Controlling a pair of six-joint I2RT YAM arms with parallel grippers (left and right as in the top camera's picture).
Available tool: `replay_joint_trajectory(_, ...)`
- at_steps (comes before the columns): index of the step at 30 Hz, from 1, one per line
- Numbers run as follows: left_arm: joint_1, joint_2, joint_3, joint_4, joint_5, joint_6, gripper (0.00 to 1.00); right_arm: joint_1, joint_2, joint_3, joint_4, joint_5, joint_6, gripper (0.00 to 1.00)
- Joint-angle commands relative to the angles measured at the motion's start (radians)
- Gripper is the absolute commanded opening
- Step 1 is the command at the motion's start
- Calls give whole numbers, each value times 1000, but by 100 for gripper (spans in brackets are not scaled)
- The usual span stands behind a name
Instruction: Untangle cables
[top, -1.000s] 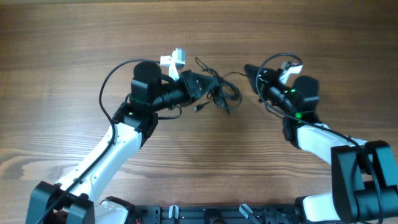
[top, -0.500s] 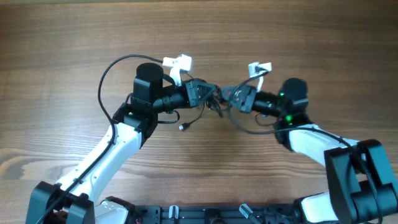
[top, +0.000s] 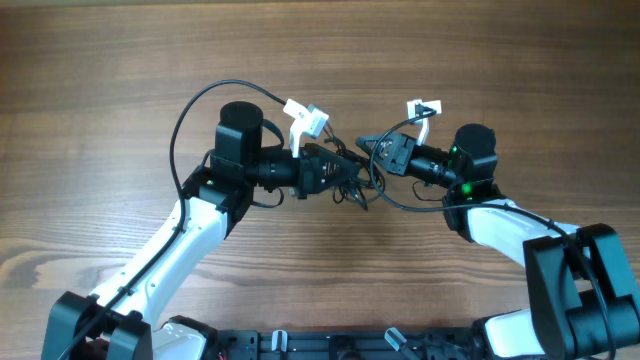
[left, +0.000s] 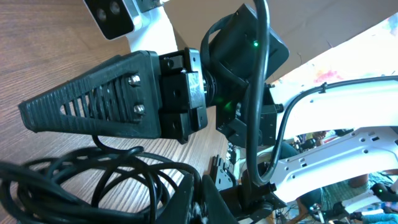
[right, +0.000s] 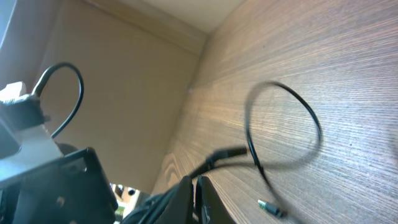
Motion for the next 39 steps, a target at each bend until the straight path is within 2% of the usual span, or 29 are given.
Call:
replay_joint_trajectory(1,-5,-17,2,-15,38,41,4,-64,10,3,43,39,32,5)
replay_joint_trajectory(3,-5,-16,2,-56,38,81,4,-114,10,3,98,31,71,5)
replay_joint_trajectory(6,-11,-16,2,-60,38,80,4,-129,10,3,192,32,33,5)
replay_joint_trajectory(11,-45,-16,2,-53,25,79,4,-72,10,3,112,28,-14,8)
replay_joint_trajectory(12,-46,-16,2,-47,9,75,4,-57,10,3,82,28,-16,11)
replay_joint_trajectory(13,-44,-16,2,-36,-11,60,4,-46,10,3,43,29,-23,23)
replay_joint_trajectory(14,-38,-17,2,-20,-37,30,4,-43,10,3,3,29,-48,44)
replay_joint_trajectory(15,-27,-17,2,-2,-67,-21,4,-50,10,3,-44,31,-77,100)
replay_joint_trajectory(18,27,-17,2,8,-227,-232,4,-135,10,3,-104,29,-82,100)
replay_joint_trajectory(20,54,-17,2,-48,-385,-410,4,-214,10,3,-76,-15,-45,100)
replay_joint_trajectory(21,60,-16,2,-105,-494,-542,4,-250,9,3,-33,-66,-37,100)
replay_joint_trajectory(23,60,-16,2,-219,-658,-799,4,-266,6,3,-2,-105,-11,100)
replay_joint_trajectory(26,60,-16,2,-288,-753,-991,4,-219,6,3,-54,-115,7,100)
replay_joint_trajectory(28,60,-16,2,-288,-777,-1033,4,-155,6,3,-113,-115,34,100)
replay_joint_trajectory(31,60,-16,2,-288,-794,-1033,4,-31,6,3,-132,-106,79,99)
replay_joint_trajectory(32,60,-16,2,-288,-797,-1033,4,-1,7,3,-134,-91,80,96)
replay_joint_trajectory(34,60,-16,2,-288,-798,-1053,4,67,7,3,-155,-5,92,81)
replay_joint_trajectory(35,60,-16,2,-288,-797,-1054,4,90,7,3,-156,40,93,81)
replay_joint_trajectory(36,60,-16,2,-288,-797,-1049,4,108,7,3,-154,85,97,73)
replay_joint_trajectory(38,56,-16,2,-287,-797,-961,4,148,7,3,-126,156,167,58)
replay_joint_trajectory(39,55,-16,2,-288,-797,-903,4,159,7,3,-106,164,168,57)
